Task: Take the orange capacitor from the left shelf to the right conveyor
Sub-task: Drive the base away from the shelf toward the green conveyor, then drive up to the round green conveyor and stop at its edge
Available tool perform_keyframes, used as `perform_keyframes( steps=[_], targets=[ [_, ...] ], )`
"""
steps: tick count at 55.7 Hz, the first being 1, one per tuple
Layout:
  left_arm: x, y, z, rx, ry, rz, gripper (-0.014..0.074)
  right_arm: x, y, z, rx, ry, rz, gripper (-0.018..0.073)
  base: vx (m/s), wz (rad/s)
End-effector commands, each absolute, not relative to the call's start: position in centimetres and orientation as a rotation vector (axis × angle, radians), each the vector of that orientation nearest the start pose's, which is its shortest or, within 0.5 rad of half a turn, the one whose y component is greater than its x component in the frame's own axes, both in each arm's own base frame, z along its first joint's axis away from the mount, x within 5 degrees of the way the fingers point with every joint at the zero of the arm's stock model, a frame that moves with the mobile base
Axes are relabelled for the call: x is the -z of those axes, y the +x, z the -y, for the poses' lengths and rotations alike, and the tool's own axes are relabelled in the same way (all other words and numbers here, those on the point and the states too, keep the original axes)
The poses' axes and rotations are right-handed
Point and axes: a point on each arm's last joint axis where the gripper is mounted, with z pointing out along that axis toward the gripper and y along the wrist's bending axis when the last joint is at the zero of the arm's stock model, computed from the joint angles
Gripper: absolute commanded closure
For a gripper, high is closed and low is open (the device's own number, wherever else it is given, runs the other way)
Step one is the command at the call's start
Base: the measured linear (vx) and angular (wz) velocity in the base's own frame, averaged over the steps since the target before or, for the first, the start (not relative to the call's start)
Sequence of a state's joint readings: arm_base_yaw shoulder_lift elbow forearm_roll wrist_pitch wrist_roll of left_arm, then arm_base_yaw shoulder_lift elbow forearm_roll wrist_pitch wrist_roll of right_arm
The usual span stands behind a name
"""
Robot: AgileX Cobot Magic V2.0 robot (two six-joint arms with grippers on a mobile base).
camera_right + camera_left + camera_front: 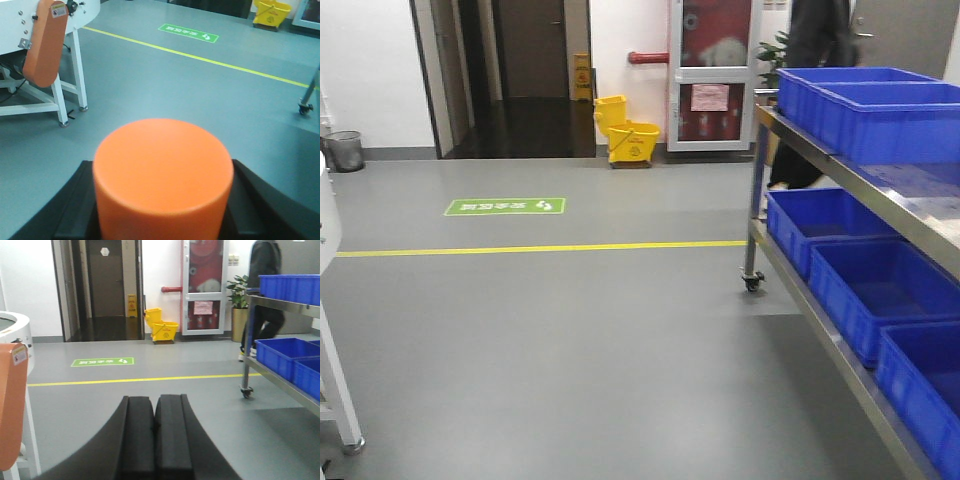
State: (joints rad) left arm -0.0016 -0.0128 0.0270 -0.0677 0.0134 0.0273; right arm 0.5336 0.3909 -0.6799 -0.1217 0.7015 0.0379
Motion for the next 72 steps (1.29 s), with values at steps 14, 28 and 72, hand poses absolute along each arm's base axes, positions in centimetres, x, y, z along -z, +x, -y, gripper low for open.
perform_keyframes(
  steps=[14, 28, 72],
  targets=[
    [-20.06, 5.63, -0.01, 0.041, -0.035, -1.45, 0.0603, -36.61, 5.85, -2.64, -0.26, -0.484, -1.72, 0.0216, 0.34, 0.25],
    [-20.06, 5.63, -0.01, 0.041, -0.035, -1.45, 0.0603, -36.6, 5.85, -2.63, -0.26, -0.484, -1.721, 0.0216, 0.36, 0.28],
    [-20.06, 5.63, -0.01, 0.041, -0.035, -1.45, 0.0603, -36.6, 5.85, -2.63, -0.259, -0.484, -1.721, 0.0216, 0.38, 0.14]
  ],
)
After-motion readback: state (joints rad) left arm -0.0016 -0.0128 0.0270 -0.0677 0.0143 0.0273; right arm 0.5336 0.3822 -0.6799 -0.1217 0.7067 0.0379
